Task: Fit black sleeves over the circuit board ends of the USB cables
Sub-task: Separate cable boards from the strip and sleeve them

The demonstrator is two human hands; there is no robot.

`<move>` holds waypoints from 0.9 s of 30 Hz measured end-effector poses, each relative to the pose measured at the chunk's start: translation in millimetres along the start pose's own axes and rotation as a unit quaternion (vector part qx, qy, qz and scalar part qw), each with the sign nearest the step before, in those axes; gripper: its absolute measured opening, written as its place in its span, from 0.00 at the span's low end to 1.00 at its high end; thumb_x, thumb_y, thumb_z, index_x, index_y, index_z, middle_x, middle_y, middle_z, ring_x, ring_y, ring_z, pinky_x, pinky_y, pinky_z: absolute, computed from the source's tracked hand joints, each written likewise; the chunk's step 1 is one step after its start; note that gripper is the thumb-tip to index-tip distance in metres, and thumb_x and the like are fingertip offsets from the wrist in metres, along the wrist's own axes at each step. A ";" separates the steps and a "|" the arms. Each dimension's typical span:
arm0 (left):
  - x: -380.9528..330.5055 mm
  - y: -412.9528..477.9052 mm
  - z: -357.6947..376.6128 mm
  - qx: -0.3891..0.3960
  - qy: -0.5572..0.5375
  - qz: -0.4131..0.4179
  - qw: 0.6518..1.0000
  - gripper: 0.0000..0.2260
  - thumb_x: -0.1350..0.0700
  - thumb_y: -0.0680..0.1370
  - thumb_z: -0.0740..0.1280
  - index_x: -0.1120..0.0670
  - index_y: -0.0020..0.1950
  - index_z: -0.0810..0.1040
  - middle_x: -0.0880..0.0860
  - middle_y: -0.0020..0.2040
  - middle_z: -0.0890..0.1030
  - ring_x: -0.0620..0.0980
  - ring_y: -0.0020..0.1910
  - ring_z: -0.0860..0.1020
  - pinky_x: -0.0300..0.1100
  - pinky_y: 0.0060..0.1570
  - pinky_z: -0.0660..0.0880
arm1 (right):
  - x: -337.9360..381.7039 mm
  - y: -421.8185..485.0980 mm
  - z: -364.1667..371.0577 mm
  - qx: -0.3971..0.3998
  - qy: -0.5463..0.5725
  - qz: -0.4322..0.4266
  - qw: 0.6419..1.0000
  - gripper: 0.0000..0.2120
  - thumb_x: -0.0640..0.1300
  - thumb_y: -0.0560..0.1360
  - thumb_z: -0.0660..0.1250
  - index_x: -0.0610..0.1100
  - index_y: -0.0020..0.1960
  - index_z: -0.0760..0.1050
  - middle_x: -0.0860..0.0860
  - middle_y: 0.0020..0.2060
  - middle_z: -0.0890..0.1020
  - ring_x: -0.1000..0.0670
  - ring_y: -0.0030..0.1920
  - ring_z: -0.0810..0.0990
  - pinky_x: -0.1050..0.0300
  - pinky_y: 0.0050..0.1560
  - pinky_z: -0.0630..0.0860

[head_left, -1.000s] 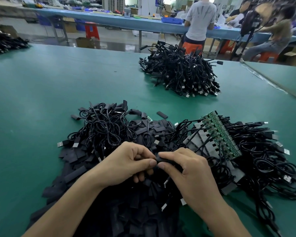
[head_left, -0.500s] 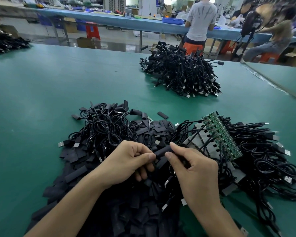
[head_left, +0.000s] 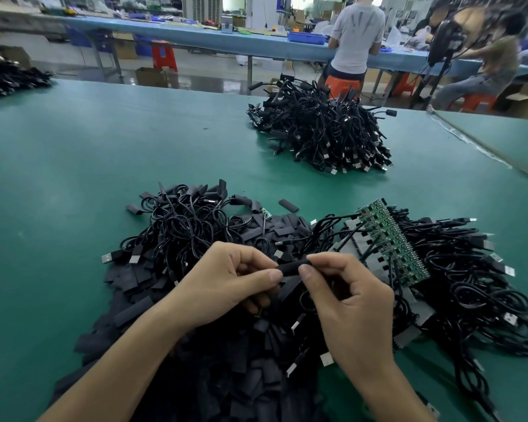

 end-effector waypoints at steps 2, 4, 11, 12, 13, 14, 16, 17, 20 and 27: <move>-10.0 -2.0 -3.9 -0.029 0.075 0.066 0.995 0.07 0.48 0.70 0.75 0.49 0.44 0.85 0.49 0.37 0.85 0.41 0.32 0.81 0.32 0.34 0.76 | 4.3 2.6 -4.4 -0.028 0.034 0.004 0.999 0.03 0.49 0.73 0.71 0.54 0.47 0.80 0.58 0.39 0.84 0.54 0.40 0.83 0.67 0.39 0.77; -16.6 -3.4 -5.7 -0.033 0.155 0.107 0.982 0.04 0.48 0.73 0.75 0.46 0.45 0.85 0.44 0.37 0.84 0.38 0.32 0.79 0.29 0.34 0.73 | 7.6 5.8 -9.7 -0.061 0.061 0.001 0.996 0.04 0.47 0.74 0.71 0.56 0.46 0.78 0.54 0.38 0.84 0.52 0.38 0.83 0.66 0.38 0.76; -19.1 -0.3 -15.2 -0.086 0.159 0.089 0.980 0.09 0.52 0.81 0.65 0.47 0.40 0.77 0.49 0.36 0.84 0.50 0.30 0.81 0.42 0.32 0.78 | 10.5 14.4 -16.3 -0.066 -0.001 0.022 0.998 0.06 0.45 0.74 0.72 0.54 0.50 0.80 0.58 0.37 0.85 0.55 0.37 0.84 0.64 0.37 0.79; -19.0 0.4 -20.7 -0.125 0.138 0.084 0.979 0.10 0.54 0.81 0.65 0.48 0.40 0.77 0.50 0.35 0.84 0.50 0.27 0.81 0.40 0.28 0.76 | 14.1 16.8 -18.9 -0.066 -0.045 -0.002 0.997 0.08 0.44 0.74 0.72 0.54 0.52 0.81 0.61 0.37 0.84 0.58 0.38 0.83 0.65 0.38 0.78; -18.4 1.2 -27.7 -0.174 0.122 0.080 0.974 0.09 0.55 0.81 0.65 0.49 0.41 0.77 0.50 0.35 0.84 0.49 0.25 0.80 0.37 0.26 0.74 | 19.2 19.7 -22.2 -0.073 -0.103 -0.038 0.991 0.09 0.43 0.74 0.72 0.53 0.54 0.81 0.64 0.39 0.82 0.60 0.38 0.81 0.65 0.40 0.77; -16.9 1.8 -35.5 -0.224 0.103 0.070 0.967 0.08 0.56 0.81 0.66 0.50 0.42 0.79 0.49 0.34 0.83 0.48 0.23 0.79 0.36 0.24 0.73 | 24.4 22.3 -25.6 -0.084 -0.169 -0.078 0.979 0.10 0.41 0.74 0.73 0.50 0.54 0.82 0.65 0.42 0.80 0.61 0.41 0.77 0.64 0.44 0.75; -11.3 2.8 -49.6 -0.300 0.042 0.037 0.952 0.05 0.57 0.81 0.66 0.52 0.47 0.81 0.49 0.33 0.82 0.47 0.23 0.79 0.36 0.23 0.73 | 30.0 27.6 -31.5 -0.107 -0.285 -0.114 0.946 0.12 0.40 0.73 0.74 0.47 0.56 0.82 0.58 0.48 0.80 0.54 0.50 0.73 0.59 0.54 0.65; -7.2 3.7 -54.3 -0.319 0.009 0.016 0.947 0.05 0.58 0.81 0.66 0.53 0.51 0.82 0.50 0.34 0.82 0.46 0.24 0.78 0.36 0.23 0.73 | 28.8 30.3 -33.8 -0.109 -0.327 -0.100 0.933 0.14 0.40 0.73 0.74 0.46 0.58 0.82 0.53 0.52 0.79 0.50 0.56 0.71 0.58 0.56 0.60; 3.2 7.2 -63.4 -0.340 -0.045 -0.021 0.939 0.11 0.58 0.81 0.66 0.54 0.63 0.79 0.53 0.39 0.79 0.42 0.25 0.77 0.35 0.25 0.75 | 15.6 35.7 -38.6 -0.081 -0.400 -0.004 0.913 0.27 0.46 0.74 0.72 0.48 0.71 0.70 0.46 0.65 0.71 0.47 0.67 0.62 0.47 0.64 0.56; 6.2 9.4 -69.3 -0.350 0.042 0.023 0.936 0.22 0.62 0.82 0.64 0.57 0.76 0.68 0.47 0.65 0.78 0.35 0.55 0.77 0.27 0.59 0.70 | 6.8 39.8 -28.5 -0.044 -0.325 0.005 0.945 0.19 0.51 0.79 0.63 0.46 0.68 0.73 0.53 0.53 0.79 0.49 0.58 0.76 0.57 0.59 0.56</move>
Point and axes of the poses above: each hand's wrist, its own y-axis towards the middle knuckle, its own z-axis out of the palm, x = y × z, the point moved 4 cm from there along y, towards the middle knuckle
